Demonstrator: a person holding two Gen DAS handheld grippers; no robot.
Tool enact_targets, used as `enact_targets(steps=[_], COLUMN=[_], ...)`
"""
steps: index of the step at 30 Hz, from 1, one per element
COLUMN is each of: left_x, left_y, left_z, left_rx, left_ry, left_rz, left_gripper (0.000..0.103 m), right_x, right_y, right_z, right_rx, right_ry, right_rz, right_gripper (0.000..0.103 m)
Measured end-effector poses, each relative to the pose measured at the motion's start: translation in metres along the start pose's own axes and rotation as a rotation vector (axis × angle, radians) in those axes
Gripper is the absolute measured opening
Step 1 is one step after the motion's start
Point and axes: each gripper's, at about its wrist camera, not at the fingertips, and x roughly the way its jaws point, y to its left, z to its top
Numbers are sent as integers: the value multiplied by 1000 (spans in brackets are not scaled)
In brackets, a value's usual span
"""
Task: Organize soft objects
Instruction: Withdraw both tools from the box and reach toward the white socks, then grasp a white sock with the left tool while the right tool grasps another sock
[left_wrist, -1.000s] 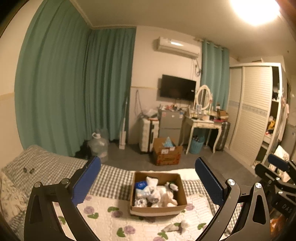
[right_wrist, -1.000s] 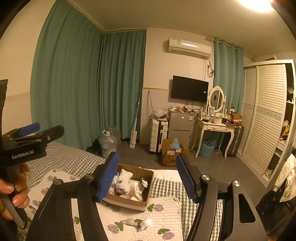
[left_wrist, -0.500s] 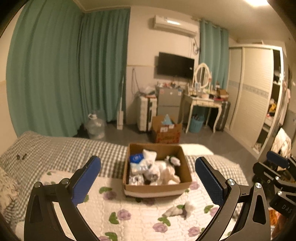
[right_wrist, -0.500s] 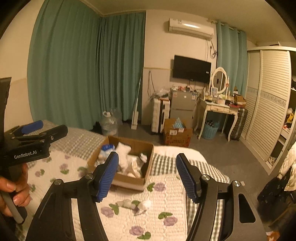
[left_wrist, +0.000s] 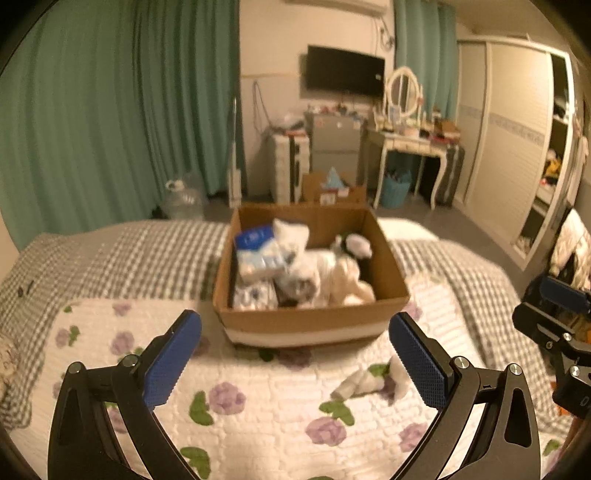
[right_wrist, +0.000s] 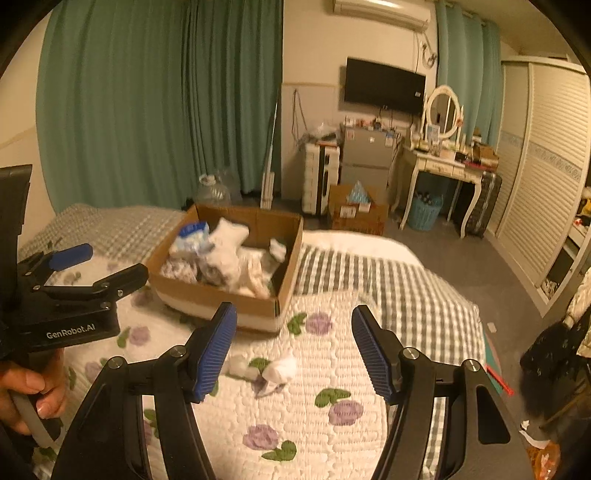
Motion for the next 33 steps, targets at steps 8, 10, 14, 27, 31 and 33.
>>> enact_targets(steps=[8, 10, 14, 27, 31, 33], left_x=[46, 58, 80, 117, 127, 130], left_y=[-8, -9, -11, -18, -20, -25], left_z=[-25, -30, -40, -64, -66, -68], left_rx=[52, 59, 72, 104, 102, 115], left_ry=[96, 121, 188, 302, 334, 341], left_rz=[-9, -14, -40, -58, -80, -84], left_gripper=[103, 103, 102, 91, 91, 91], right_x=[61, 75, 102, 179, 197, 198], right_y=[1, 2, 3, 14, 14, 12], right_z=[-27, -32, -45, -85, -97, -99], right_rx=[2, 2, -5, -45, -24, -19], right_ry=[118, 145, 189, 355, 417, 420], right_rz=[17, 21, 20, 55, 121, 124], right_gripper=[64, 64, 64, 57, 37, 29])
